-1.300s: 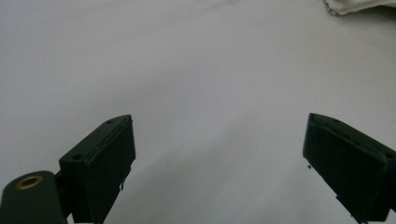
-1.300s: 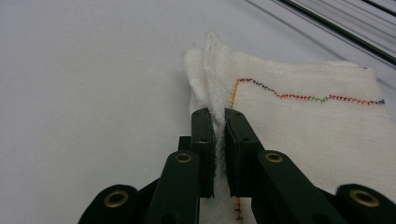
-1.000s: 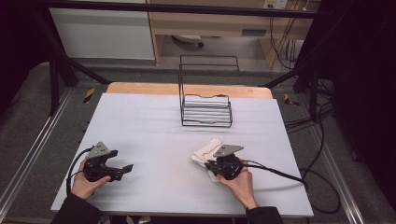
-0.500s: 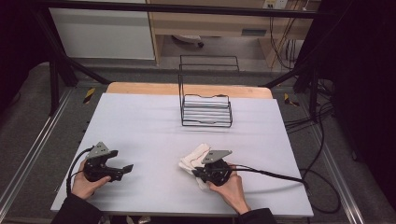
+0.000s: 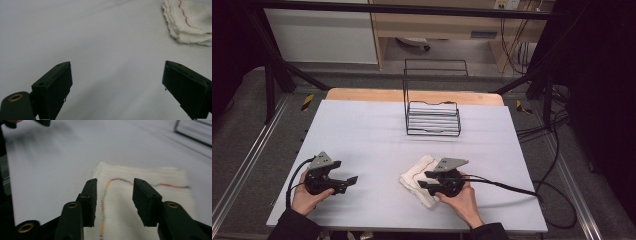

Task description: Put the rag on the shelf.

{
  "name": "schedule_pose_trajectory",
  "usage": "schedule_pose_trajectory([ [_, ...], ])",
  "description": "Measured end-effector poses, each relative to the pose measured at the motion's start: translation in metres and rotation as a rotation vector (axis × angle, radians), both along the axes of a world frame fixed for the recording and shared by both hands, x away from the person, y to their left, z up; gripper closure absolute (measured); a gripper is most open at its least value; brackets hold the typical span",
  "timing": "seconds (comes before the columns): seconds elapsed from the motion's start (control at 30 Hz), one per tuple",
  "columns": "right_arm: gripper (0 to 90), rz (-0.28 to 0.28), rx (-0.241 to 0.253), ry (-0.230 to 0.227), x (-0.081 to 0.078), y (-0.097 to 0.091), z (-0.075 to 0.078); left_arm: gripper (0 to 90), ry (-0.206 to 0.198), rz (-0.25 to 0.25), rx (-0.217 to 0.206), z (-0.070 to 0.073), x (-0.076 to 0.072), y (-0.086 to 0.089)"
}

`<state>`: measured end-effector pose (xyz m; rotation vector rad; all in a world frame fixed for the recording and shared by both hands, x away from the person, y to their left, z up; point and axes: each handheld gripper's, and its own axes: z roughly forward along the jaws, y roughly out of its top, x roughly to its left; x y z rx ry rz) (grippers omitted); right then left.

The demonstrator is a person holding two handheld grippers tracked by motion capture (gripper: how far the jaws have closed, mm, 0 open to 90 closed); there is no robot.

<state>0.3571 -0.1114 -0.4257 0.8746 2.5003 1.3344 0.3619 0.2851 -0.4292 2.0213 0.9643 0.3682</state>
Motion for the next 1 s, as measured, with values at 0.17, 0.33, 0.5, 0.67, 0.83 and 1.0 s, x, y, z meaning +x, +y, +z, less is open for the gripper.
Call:
schedule_pose_trajectory([
  [0.17, 42.2, -0.144, 0.026, -0.006, 0.007, -0.036, 0.005, 11.7, 0.005, -0.007, -0.005, 0.007, -0.001, -0.015],
  [0.33, 42.3, -0.233, -0.008, 0.028, 0.007, -0.061, -0.001, 17.4, 0.007, -0.012, 0.0, 0.016, 0.001, -0.045],
  [0.5, 45.0, -0.287, -0.039, 0.056, 0.003, -0.076, -0.01, 25.0, 0.035, -0.051, 0.038, 0.019, 0.009, -0.087],
  [0.67, 48.0, -0.31, -0.042, 0.092, -0.001, -0.081, -0.017, 32.7, 0.089, -0.108, 0.068, 0.014, 0.024, -0.129],
  [0.83, 52.5, -0.313, -0.06, 0.099, 0.0, -0.079, -0.022, 43.5, 0.147, -0.137, 0.08, 0.001, 0.038, -0.154],
  [1.0, 57.7, -0.307, -0.061, 0.128, 0.002, -0.075, -0.026, 56.8, 0.168, -0.173, 0.111, -0.009, 0.04, -0.164],
])
